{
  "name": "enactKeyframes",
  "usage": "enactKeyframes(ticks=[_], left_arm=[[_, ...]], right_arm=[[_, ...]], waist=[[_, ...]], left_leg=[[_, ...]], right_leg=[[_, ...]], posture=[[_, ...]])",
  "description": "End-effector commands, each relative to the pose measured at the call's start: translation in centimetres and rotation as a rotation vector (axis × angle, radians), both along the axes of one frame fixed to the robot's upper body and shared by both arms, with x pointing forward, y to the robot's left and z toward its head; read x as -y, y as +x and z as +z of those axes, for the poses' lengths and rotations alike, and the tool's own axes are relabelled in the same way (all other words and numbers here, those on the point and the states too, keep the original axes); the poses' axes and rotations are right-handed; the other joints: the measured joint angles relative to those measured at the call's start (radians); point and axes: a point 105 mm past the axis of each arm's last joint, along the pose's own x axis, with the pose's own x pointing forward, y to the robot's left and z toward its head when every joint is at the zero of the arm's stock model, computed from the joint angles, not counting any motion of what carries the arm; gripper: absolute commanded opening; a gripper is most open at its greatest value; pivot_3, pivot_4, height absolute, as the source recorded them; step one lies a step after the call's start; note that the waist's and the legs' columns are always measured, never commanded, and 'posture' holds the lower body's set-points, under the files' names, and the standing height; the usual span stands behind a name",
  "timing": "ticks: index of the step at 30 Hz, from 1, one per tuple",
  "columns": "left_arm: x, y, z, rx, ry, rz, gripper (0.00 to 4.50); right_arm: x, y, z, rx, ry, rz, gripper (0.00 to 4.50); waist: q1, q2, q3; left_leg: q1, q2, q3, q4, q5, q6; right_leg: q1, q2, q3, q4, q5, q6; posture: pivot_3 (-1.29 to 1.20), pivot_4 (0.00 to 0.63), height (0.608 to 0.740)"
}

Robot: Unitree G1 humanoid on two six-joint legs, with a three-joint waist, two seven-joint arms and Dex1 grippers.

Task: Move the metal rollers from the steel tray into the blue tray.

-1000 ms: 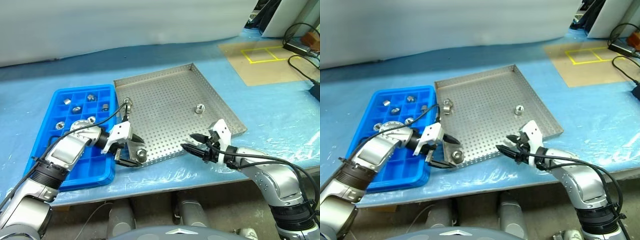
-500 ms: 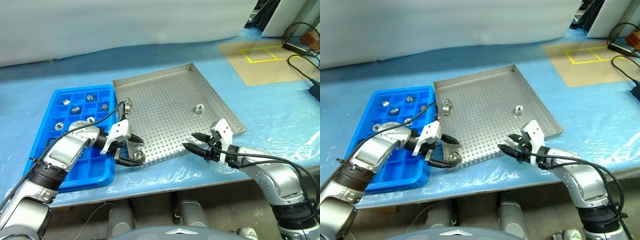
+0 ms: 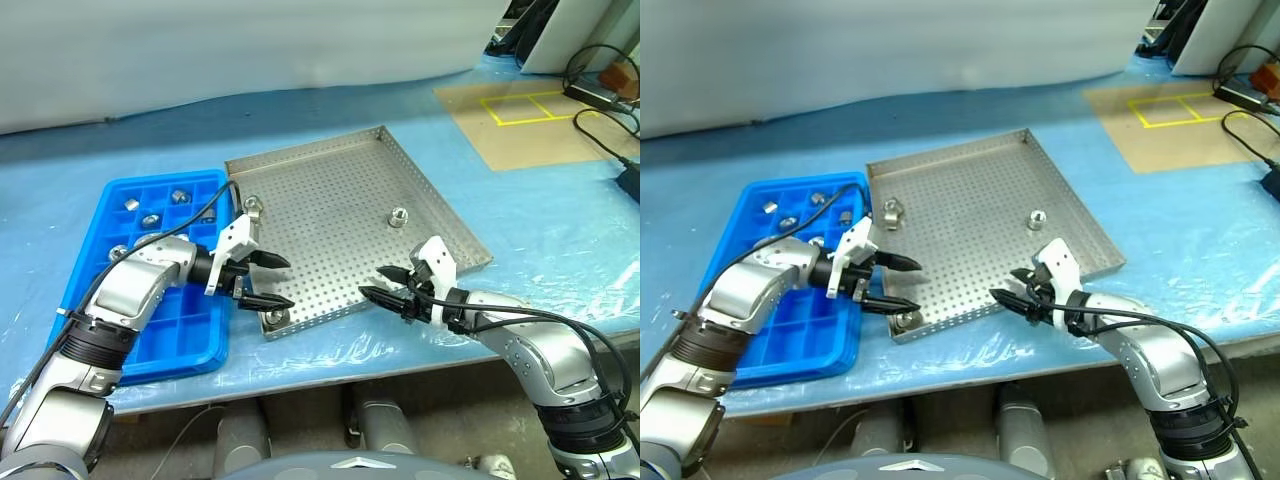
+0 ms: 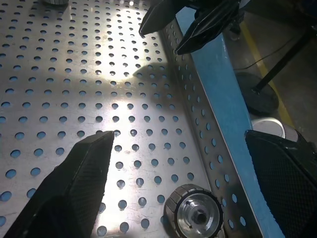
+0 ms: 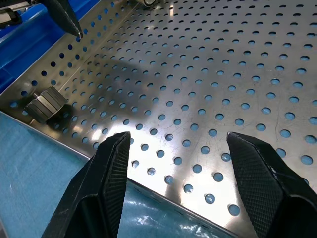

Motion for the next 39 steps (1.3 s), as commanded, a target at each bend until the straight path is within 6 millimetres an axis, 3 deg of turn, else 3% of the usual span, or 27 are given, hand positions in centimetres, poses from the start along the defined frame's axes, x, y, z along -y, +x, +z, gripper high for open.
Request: enactKeyframes(ticks=[1,10,21,26,30,39], left_arm=[[-0.3,0.0,-0.4,0.035,0.037,-0.002,4.46],[-1.0,-0.7,-3.4,0.11,0.17,-0.061,4.46],[-2.0,-1.3,-4.5,0.116,0.23,-0.121,4.46],[-2.4,-0.5,-5.7,0.175,0.312,-0.103,4.46],[-2.5,-0.3,-6.3,0.22,0.362,-0.122,3.58],[-2.6,0.2,-5.9,0.207,0.353,-0.112,3.58]], right_arm=[[0.0,-0.3,0.7,0.03,-0.001,0.017,3.26],[0.9,-0.5,0.2,0.033,-0.006,0.007,3.26],[0.8,0.0,0.4,0.049,-0.01,-0.002,3.26],[0.6,0.3,0.4,0.055,-0.007,-0.003,3.26],[0.3,0.0,0.5,0.059,-0.006,0.0,3.26],[0.0,0.3,1.6,0.068,-0.005,0.003,3.26]], waist=[[0.001,0.0,0.0],[0.002,0.0,0.0],[-0.006,0.001,-0.001],[-0.02,0.004,-0.003],[-0.027,0.006,-0.004],[-0.038,0.006,-0.004]], left_leg=[[0.0,0.0,0.0,0.0,0.0,0.0],[0.0,0.0,0.0,0.0,0.0,0.0],[0.003,0.0,0.0,-0.001,0.0,0.0],[0.003,0.0,0.0,-0.001,0.0,0.0],[0.004,0.0,0.0,-0.002,0.0,0.0],[0.009,0.0,0.0,-0.002,0.0,0.0]], right_leg=[[0.0,0.0,0.0,0.0,-0.001,0.001],[0.0,0.0,0.0,0.0,-0.003,0.005],[0.002,0.0,0.0,0.0,-0.003,0.006],[0.002,0.0,0.0,0.0,-0.004,0.006],[0.005,0.001,0.0,0.0,-0.004,0.006],[0.005,0.001,0.001,0.0,-0.004,0.006]], posture=[[-0.32,0.15,0.74],[-0.33,0.15,0.74],[-0.33,0.15,0.74],[-0.33,0.15,0.74],[-0.33,0.15,0.74],[-0.32,0.15,0.74]])
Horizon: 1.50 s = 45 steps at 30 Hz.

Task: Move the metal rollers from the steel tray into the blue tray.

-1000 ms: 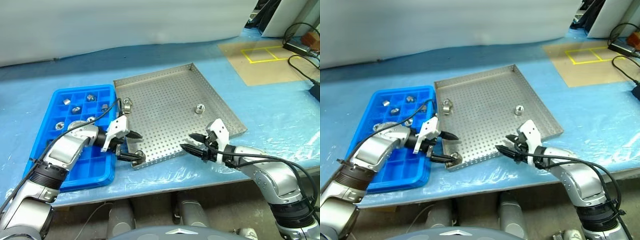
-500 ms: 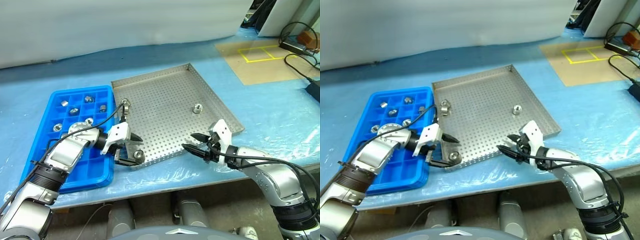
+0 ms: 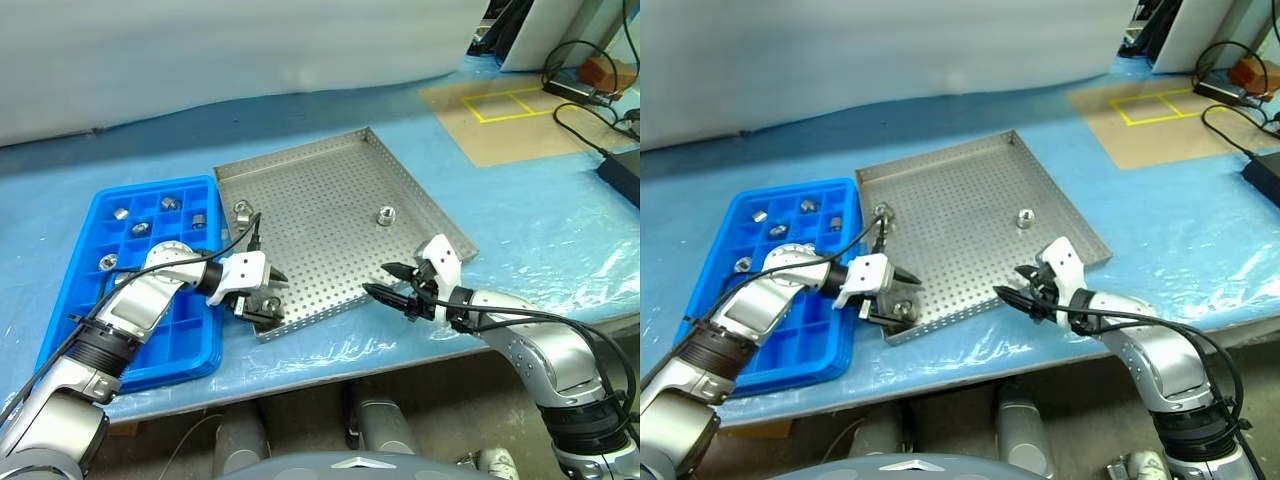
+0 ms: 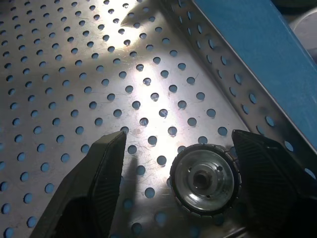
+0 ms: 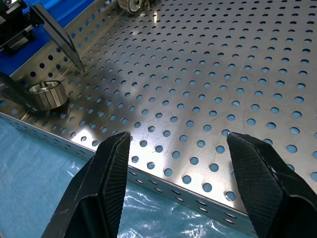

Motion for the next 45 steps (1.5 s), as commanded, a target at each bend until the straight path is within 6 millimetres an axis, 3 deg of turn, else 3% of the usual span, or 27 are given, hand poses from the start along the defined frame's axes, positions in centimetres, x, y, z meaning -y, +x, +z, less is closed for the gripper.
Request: enactKeyframes(ticks=[1,5,8,13,25,29,32,35,38,45], left_arm=[[-2.4,-0.3,-2.7,-0.082,0.115,0.056,3.58],[-2.6,-0.4,-3.0,-0.086,0.125,0.051,3.58],[-2.6,-0.4,-3.0,-0.083,0.126,0.05,3.01],[-2.6,-0.2,-3.1,-0.064,0.141,0.069,1.64],[-2.4,0.7,-2.3,-0.036,0.127,0.094,1.64],[-0.3,2.1,0.8,0.019,-0.084,0.139,1.64],[1.0,2.3,3.3,0.02,-0.22,0.143,1.64],[1.4,1.8,4.0,0.033,-0.235,0.116,1.64],[1.8,1.8,4.8,0.034,-0.255,0.122,1.64],[1.8,1.7,5.3,0.055,-0.223,0.153,1.64]], right_arm=[[-0.5,0.0,1.3,0.044,0.014,0.019,3.26],[-0.7,0.0,1.4,0.048,0.013,0.018,3.26],[-1.0,-0.1,1.5,0.051,0.011,0.02,3.26],[-0.8,-0.2,1.1,0.051,0.008,0.013,3.26],[1.4,0.2,-1.1,0.051,0.002,0.011,3.26],[1.0,0.5,-1.4,0.056,0.004,0.021,3.26],[-0.3,1.1,-0.5,0.078,0.031,0.035,3.26],[-1.0,1.9,1.2,0.11,0.076,0.036,3.26],[-1.4,2.5,2.4,0.13,0.096,0.051,3.26],[-2.1,2.6,2.5,0.145,0.079,0.079,3.26]], waist=[[-0.005,0.0,0.0],[-0.017,0.0,0.0],[-0.018,0.0,0.0],[-0.015,0.001,-0.001],[-0.014,-0.002,-0.002],[-0.012,-0.002,-0.003],[-0.007,-0.005,-0.002],[-0.009,-0.006,-0.002],[-0.007,-0.006,-0.002],[0.02,-0.006,-0.002]], left_leg=[[0.0,0.0,0.0,0.0,0.0,0.0],[-0.001,0.0,0.0,-0.002,0.0,0.0],[-0.001,-0.001,0.0,-0.004,0.0,0.0],[0.0,-0.001,0.0,-0.004,0.0,0.0],[0.001,-0.002,-0.001,-0.004,0.0,0.0],[0.001,-0.003,-0.001,-0.004,0.0,0.0],[-0.003,-0.003,-0.002,-0.002,0.0,0.0],[-0.014,-0.002,-0.003,-0.001,-0.001,0.001],[-0.015,-0.002,-0.003,-0.002,-0.001,0.002],[-0.014,-0.002,-0.002,-0.004,-0.001,0.002]], right_leg=[[0.0,0.0,0.0,0.0,0.0,0.0],[0.0,0.0,0.0,0.0,0.0,0.0],[0.0,0.0,0.001,-0.001,0.0,-0.001],[0.0,0.0,0.001,-0.001,0.0,-0.001],[0.0,0.0,0.001,-0.003,-0.001,0.0],[0.001,-0.001,0.0,-0.003,-0.001,0.0],[-0.001,-0.001,0.0,-0.004,0.0,0.0],[-0.009,-0.001,-0.001,-0.003,0.002,-0.005],[-0.009,-0.001,-0.001,-0.003,0.005,-0.009],[-0.009,-0.001,-0.002,-0.004,0.004,-0.01]], posture=[[-0.32,0.15,0.74],[-0.32,0.15,0.74],[-0.32,0.15,0.74],[-0.32,0.15,0.74],[-0.31,0.15,0.74],[-0.29,0.15,0.74],[-0.29,0.15,0.74],[-0.28,0.15,0.74],[-0.27,0.15,0.74],[-0.24,0.15,0.74]])
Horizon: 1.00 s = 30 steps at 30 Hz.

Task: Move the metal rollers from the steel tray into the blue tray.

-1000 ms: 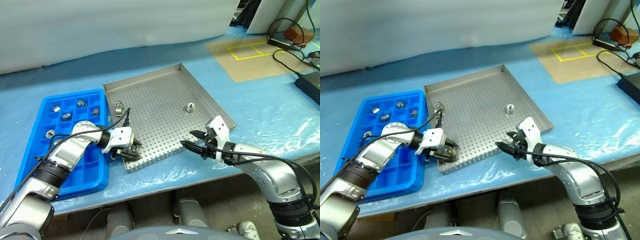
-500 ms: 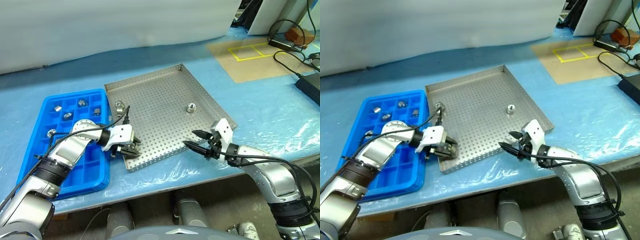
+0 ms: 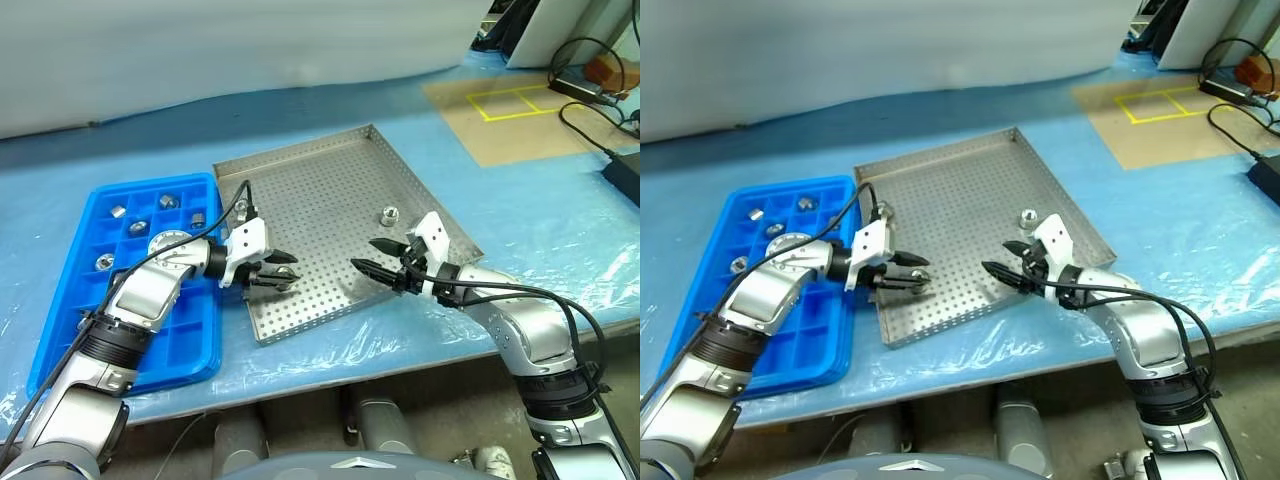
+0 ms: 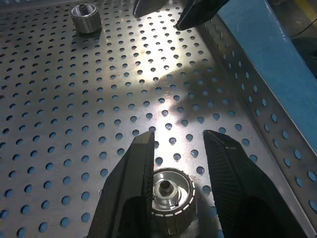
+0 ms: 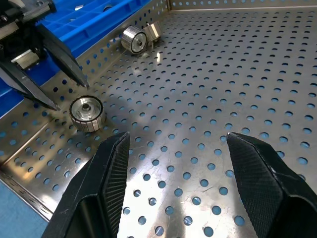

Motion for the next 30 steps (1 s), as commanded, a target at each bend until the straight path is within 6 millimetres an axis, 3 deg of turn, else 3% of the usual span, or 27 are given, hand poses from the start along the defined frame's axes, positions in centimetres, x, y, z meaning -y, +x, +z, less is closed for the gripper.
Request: enactKeyframes(ticks=[1,5,10,14,21,30], left_arm=[[-0.2,-0.1,1.4,0.057,0.014,0.002,1.64],[-0.3,0.4,3.3,0.058,-0.044,0.027,1.64],[-0.6,0.2,4.1,0.029,-0.055,-0.006,3.2],[-1.3,0.4,2.0,0.031,0.048,-0.004,4.49],[-1.4,0.1,-0.1,0.013,0.147,-0.035,4.49],[-1.6,1.6,-2.6,-0.027,0.211,-0.003,4.49]], right_arm=[[-0.9,-0.2,1.1,0.039,0.009,0.033,3.26],[-1.3,-0.6,1.3,0.036,0.007,0.048,3.26],[-2.6,-0.2,2.5,0.045,0.008,0.051,3.26],[-2.9,0.0,2.5,0.042,0.007,0.043,3.26],[-2.9,-0.3,2.6,0.043,0.0,0.024,3.26],[-2.3,-0.4,2.0,0.04,-0.011,0.002,3.26]], waist=[[0.006,0.0,0.0],[0.015,0.0,0.0],[0.021,0.0,0.0],[0.023,0.0,0.0],[0.023,0.0,0.0],[0.022,0.0,0.0]], left_leg=[[0.0,0.0,0.0,0.0,0.0,0.0],[0.001,0.0,0.0,0.001,0.0,0.0],[0.002,0.0,0.001,0.001,0.001,-0.001],[0.003,0.0,0.001,0.001,0.001,-0.002],[0.003,0.0,0.001,0.001,0.001,-0.002],[0.002,0.0,0.001,0.002,0.001,-0.002]], right_leg=[[0.0,0.0,0.0,0.0,0.0,0.0],[0.001,0.0,0.0,0.001,0.0,0.0],[0.001,0.0,0.001,0.004,0.0,0.0],[0.001,0.0,0.001,0.004,0.0,0.0],[0.0,0.0,0.001,0.004,0.0,0.0],[0.0,0.0,0.001,0.004,0.0,0.0]], posture=[[-0.23,0.15,0.74],[-0.23,0.15,0.74],[-0.23,0.15,0.74],[-0.24,0.15,0.74],[-0.26,0.15,0.74],[-0.27,0.15,0.74]])
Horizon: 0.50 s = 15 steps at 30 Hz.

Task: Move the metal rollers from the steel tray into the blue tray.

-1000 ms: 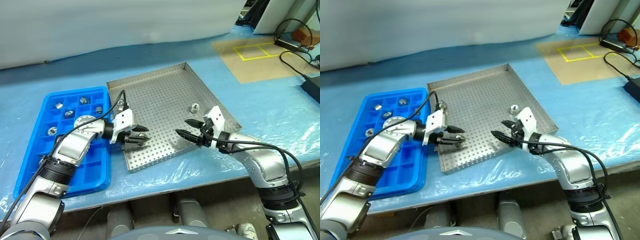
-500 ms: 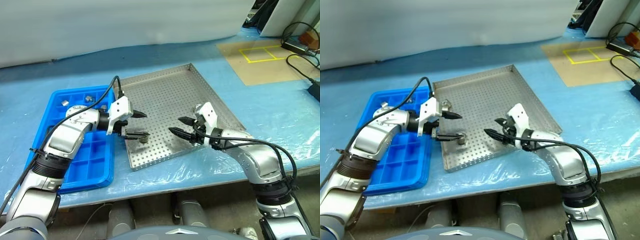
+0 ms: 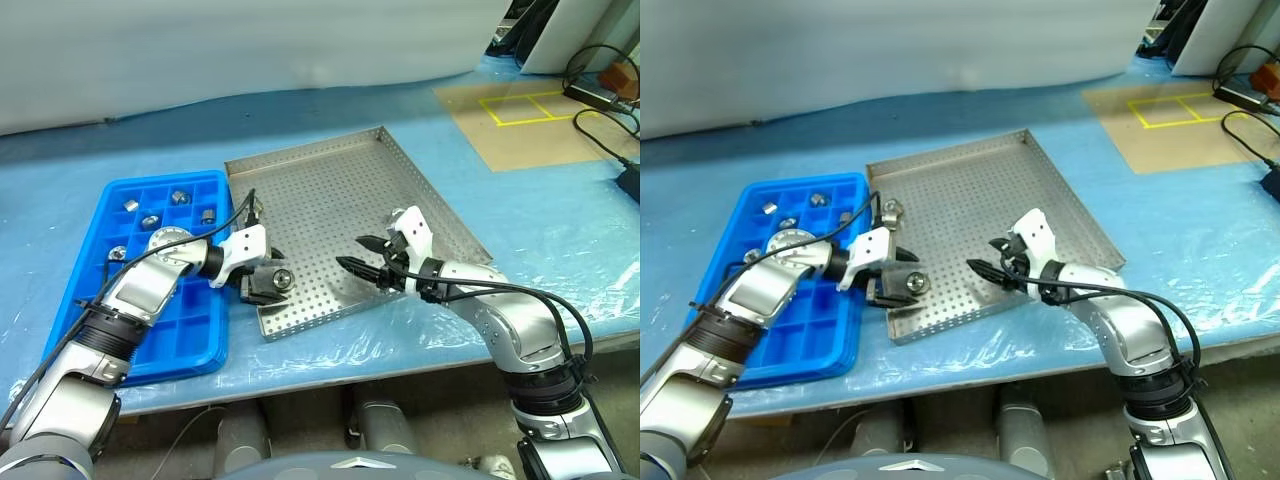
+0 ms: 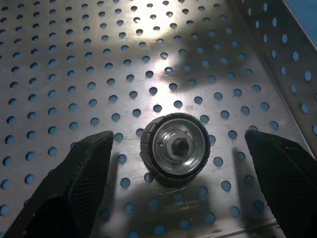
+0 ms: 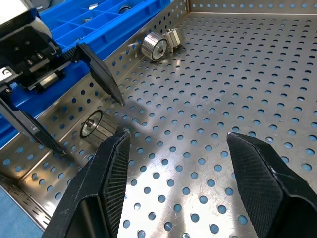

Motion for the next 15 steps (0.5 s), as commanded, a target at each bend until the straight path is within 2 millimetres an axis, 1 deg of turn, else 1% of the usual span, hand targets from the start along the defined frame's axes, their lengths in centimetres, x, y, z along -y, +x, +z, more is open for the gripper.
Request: enactKeyframes(ticks=[1,7,11,15], left_arm=[[-0.1,0.8,-0.1,0.034,0.036,0.002,4.49],[0.7,0.9,-0.7,0.031,0.023,-0.005,4.49],[0.7,0.9,-0.9,0.027,0.028,-0.01,4.49],[0.4,1.2,-1.0,0.036,0.043,0.004,4.49]], right_arm=[[0.1,-0.2,0.7,0.044,0.008,0.002,3.26],[0.2,-0.8,0.4,0.027,0.023,0.025,3.26],[0.3,-1.2,0.3,0.018,0.023,0.045,3.26],[0.2,-1.2,0.3,0.02,0.025,0.043,3.26]], waist=[[0.0,0.0,0.0],[-0.001,0.0,0.0],[0.0,0.0,0.0],[0.0,0.0,0.0]], left_leg=[[0.0,0.0,0.0,0.0,0.0,0.0],[0.0,0.0,0.0,0.0,0.0,0.0],[0.0,0.0,0.0,0.0,0.0,0.0],[0.0,0.0,0.0,0.0,0.0,0.0]], right_leg=[[0.0,0.0,0.0,0.0,0.0,0.0],[0.0,0.0,0.0,0.0,0.0,0.0],[0.001,0.0,0.0,0.0,0.0,0.0],[0.001,0.0,0.0,0.0,0.0,0.0]], posture=[[-0.28,0.15,0.74],[-0.28,0.15,0.74],[-0.29,0.15,0.74],[-0.29,0.15,0.74]])
